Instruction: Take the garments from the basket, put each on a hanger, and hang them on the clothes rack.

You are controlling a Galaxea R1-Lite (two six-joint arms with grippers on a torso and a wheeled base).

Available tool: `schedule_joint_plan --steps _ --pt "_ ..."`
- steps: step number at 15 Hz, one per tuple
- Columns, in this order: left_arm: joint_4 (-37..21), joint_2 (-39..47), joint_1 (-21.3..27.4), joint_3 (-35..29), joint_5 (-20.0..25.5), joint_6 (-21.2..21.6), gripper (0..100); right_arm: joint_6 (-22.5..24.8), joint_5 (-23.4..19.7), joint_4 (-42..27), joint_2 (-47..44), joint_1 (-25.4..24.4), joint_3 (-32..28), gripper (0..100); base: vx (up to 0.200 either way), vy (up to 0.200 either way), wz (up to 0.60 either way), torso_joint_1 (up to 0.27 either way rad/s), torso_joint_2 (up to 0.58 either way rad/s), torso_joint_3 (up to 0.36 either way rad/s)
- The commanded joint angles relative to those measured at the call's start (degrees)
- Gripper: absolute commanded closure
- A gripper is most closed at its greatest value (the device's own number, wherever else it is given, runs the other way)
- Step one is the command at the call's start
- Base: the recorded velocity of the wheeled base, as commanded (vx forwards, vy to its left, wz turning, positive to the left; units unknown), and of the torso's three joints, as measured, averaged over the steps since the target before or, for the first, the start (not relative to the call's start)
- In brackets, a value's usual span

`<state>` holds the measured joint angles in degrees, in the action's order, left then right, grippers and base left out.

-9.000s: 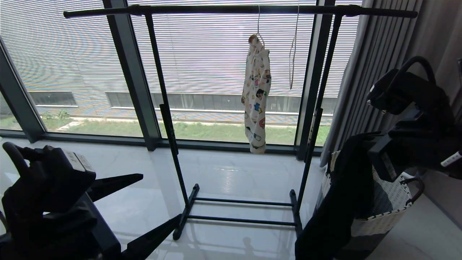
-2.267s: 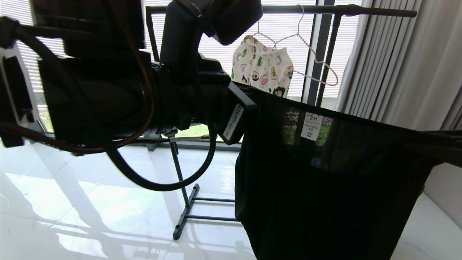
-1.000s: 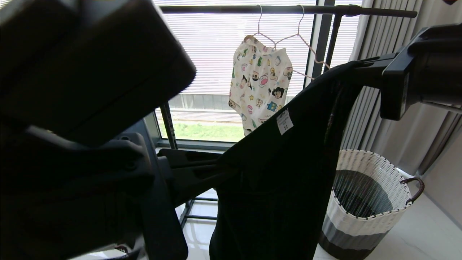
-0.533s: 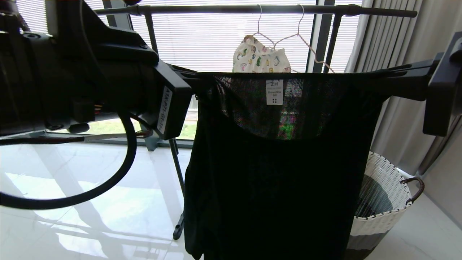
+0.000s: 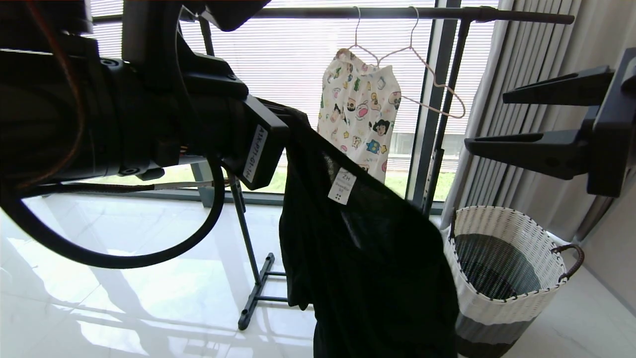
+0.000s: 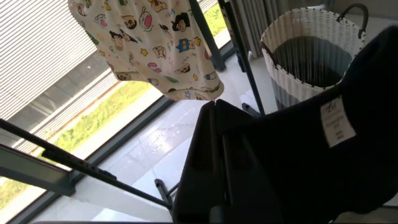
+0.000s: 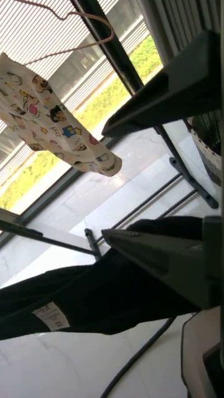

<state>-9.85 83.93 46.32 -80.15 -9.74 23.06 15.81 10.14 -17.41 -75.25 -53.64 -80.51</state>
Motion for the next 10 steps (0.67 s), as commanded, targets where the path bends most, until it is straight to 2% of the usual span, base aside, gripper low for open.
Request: schedule_joint_plan --steps 1,4,6,8,9,10 --pt "0.01 0.44 -0.80 0.08 -0.10 0.23 100 0.01 -0.04 -0.52 1.16 -0.41 1.14 0 0.000 0.000 0.00 0.000 0.00 0.000" --pt "0.01 0.18 -4.66 0.52 -0.19 2.86 100 -0.43 -0.04 -0.52 5.82 0.20 5.27 0 0.000 0.000 0.00 0.000 0.00 0.000" --pt "-0.08 -2.02 -8.53 1.58 -0.19 3.39 100 -2.45 0.58 -1.40 8.10 8.81 6.77 0 0.000 0.000 0.00 0.000 0.00 0.000" --pt "-0.08 -6.94 -17.06 7.38 0.25 3.30 100 -2.63 3.83 -3.86 10.57 20.33 9.14 0 0.000 0.000 0.00 0.000 0.00 0.000" --pt "-0.08 -9.66 -21.54 10.98 0.34 3.30 100 -2.63 3.74 -3.86 11.88 25.78 10.81 0 0.000 0.000 0.00 0.000 0.00 0.000" --pt "-0.08 -11.16 -24.44 12.83 0.34 3.30 100 -3.07 3.66 -3.86 12.32 28.50 11.60 0 0.000 0.000 0.00 0.000 0.00 0.000"
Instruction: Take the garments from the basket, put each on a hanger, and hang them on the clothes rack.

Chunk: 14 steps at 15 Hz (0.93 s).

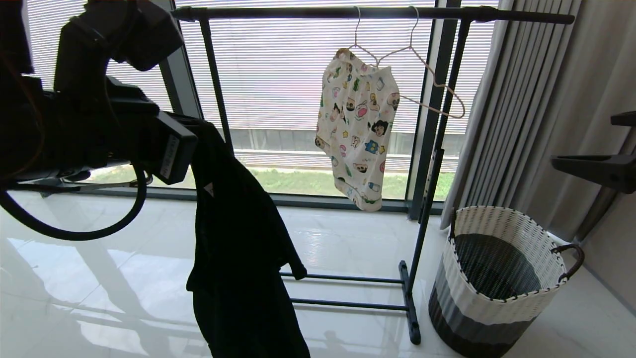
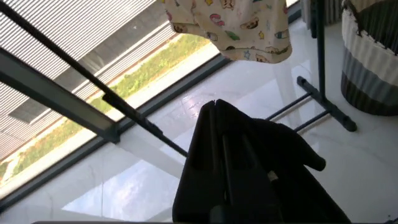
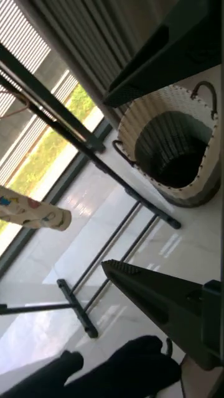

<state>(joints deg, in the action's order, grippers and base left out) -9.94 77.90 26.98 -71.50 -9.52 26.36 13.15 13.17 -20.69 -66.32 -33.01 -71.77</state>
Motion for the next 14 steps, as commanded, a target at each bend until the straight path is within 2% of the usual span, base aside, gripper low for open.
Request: schedule_joint_plan --steps 1,3,5,8,10,14 --pt "0.00 -7.94 -11.42 7.25 -0.06 -0.08 100 -4.63 0.81 -0.58 4.62 10.25 5.41 0 0.000 0.000 0.00 0.000 0.00 0.000" --pt "0.00 -10.49 -17.93 9.27 -0.32 -0.08 100 -7.79 1.34 -0.41 6.81 10.34 10.33 0 0.000 0.000 0.00 0.000 0.00 0.000" --pt "0.00 -12.42 -21.70 10.06 -0.32 0.01 100 -7.62 1.34 -0.23 9.54 10.86 14.99 0 0.000 0.000 0.00 0.000 0.00 0.000" --pt "0.00 -13.47 -23.64 13.14 -1.55 -0.08 100 -6.39 1.69 -0.14 10.95 13.06 17.89 0 0.000 0.000 0.00 0.000 0.00 0.000" --pt "0.09 -13.74 -23.73 15.60 -3.84 -0.16 100 -6.65 1.42 1.53 10.51 15.26 17.89 0 0.000 0.000 0.00 0.000 0.00 0.000" --pt "0.79 -14.27 -23.64 16.39 -4.10 -0.16 100 -8.50 1.16 5.75 9.10 17.28 17.98 0 0.000 0.000 0.00 0.032 -0.09 -0.063"
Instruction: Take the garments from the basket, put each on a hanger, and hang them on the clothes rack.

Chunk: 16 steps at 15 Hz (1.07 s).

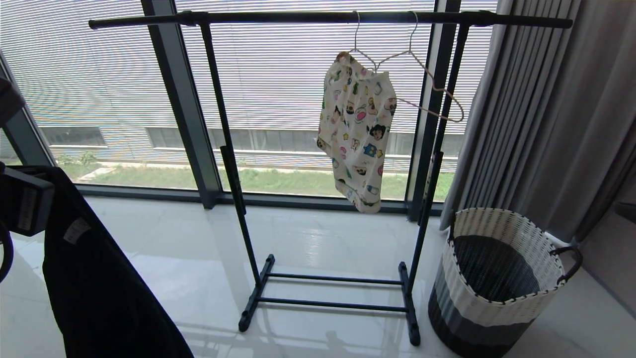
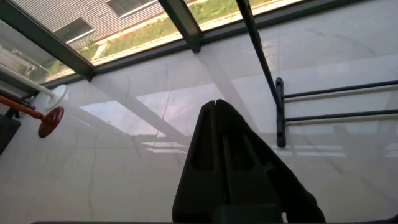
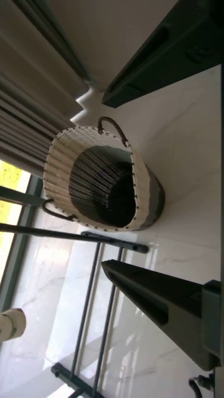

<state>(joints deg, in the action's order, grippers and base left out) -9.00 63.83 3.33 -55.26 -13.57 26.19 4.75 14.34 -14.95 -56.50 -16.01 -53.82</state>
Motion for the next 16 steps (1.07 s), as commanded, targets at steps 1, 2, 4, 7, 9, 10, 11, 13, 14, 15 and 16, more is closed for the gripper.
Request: schedule_joint_plan --steps 1,2,4,7,9,10,11,13,14,15,16 --pt "1.61 -0.29 -0.08 0.77 -0.14 0.01 100 -0.10 -0.01 0.18 -1.06 0.27 0.03 0 0.000 0.000 0.00 0.119 -0.34 -0.227" --pt "3.81 -0.20 -0.08 1.65 -0.14 0.01 100 -0.10 -0.01 0.09 -1.06 0.27 0.03 0 0.000 0.000 0.00 0.129 -0.39 -0.266" --pt "7.68 -0.20 -0.08 4.02 -0.23 0.09 100 -0.10 -0.27 0.18 -1.06 0.27 0.12 0 0.000 0.000 0.00 0.156 -0.42 -0.281" --pt "9.00 -2.22 -0.08 5.78 -0.23 0.18 100 0.08 -1.06 0.18 -0.89 0.27 0.21 0 0.000 0.000 0.00 0.173 -0.45 -0.286" --pt "9.00 -3.80 -0.16 6.74 -0.23 0.09 100 0.17 -1.06 0.09 -0.71 0.27 0.21 0 0.000 0.000 0.00 0.185 -0.46 -0.276" --pt "9.00 -4.42 -0.08 7.10 -0.23 0.18 100 0.26 -1.15 0.18 -0.63 0.19 0.21 0 0.000 0.000 0.00 0.203 -0.48 -0.286" --pt "9.00 -4.59 -0.16 7.10 -0.23 0.18 100 0.43 -1.15 0.18 -0.54 0.19 0.12 0 0.000 0.000 0.00 0.207 -0.48 -0.290" --pt "9.00 -4.50 -0.16 7.01 -0.23 0.18 100 0.43 -1.15 0.27 -0.27 0.10 0.03 0 0.000 0.000 0.00 0.210 -0.49 -0.286" --pt "9.00 -4.50 -0.16 7.01 -0.23 0.18 100 0.43 -1.15 0.27 0.08 0.19 0.12 0 0.000 0.000 0.00 0.222 -0.49 -0.276" --pt "9.00 -4.59 -0.08 7.10 -0.23 0.18 100 0.43 -1.06 0.27 0.43 0.19 0.21 0 0.000 0.000 0.00 0.212 -0.50 -0.281" --pt "9.00 -4.50 -0.16 7.10 -0.23 0.18 100 0.34 -1.06 0.27 0.78 0.19 0.21 0 0.000 0.000 0.00 0.227 -0.51 -0.295"
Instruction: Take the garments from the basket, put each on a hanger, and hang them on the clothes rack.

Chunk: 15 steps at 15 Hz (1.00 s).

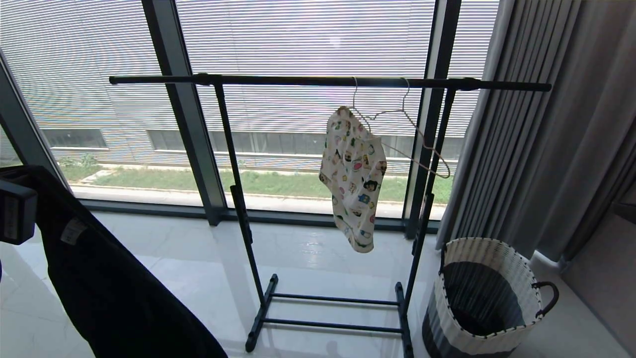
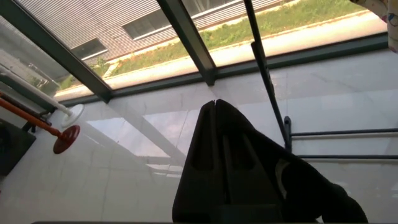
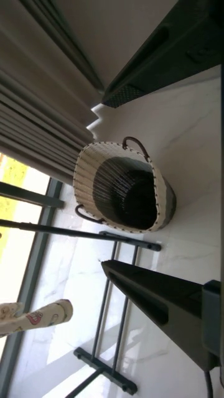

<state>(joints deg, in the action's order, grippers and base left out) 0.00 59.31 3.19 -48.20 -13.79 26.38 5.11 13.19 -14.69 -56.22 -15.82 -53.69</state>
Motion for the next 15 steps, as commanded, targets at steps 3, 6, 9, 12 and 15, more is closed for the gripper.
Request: schedule_joint_plan --steps 3,6,9,12,15 --pt "-0.09 0.28 0.06 0.13 -0.01 0.07 100 0.17 -0.09 0.10 2.17 0.00 1.48 0 0.000 0.000 0.00 0.232 -0.51 -0.287" --pt "-0.09 0.28 0.06 0.04 0.08 0.07 100 0.61 -1.50 0.19 3.66 0.00 3.24 0 0.000 0.000 0.00 0.121 -0.25 -0.137" --pt "-0.09 -0.16 0.15 0.04 0.08 0.07 100 0.96 -11.70 0.19 4.89 0.09 3.24 0 0.133 0.000 0.00 0.020 -0.04 -0.022" --pt "0.00 -0.42 0.23 -0.05 0.08 0.07 100 1.40 -12.22 0.28 4.63 0.18 3.24 0 0.200 0.000 0.00 0.004 -0.01 0.002" --pt "0.00 -0.51 0.23 -0.05 0.08 0.07 100 1.40 -12.31 0.28 4.54 0.09 3.24 0 0.200 0.000 0.00 0.010 0.00 0.004"
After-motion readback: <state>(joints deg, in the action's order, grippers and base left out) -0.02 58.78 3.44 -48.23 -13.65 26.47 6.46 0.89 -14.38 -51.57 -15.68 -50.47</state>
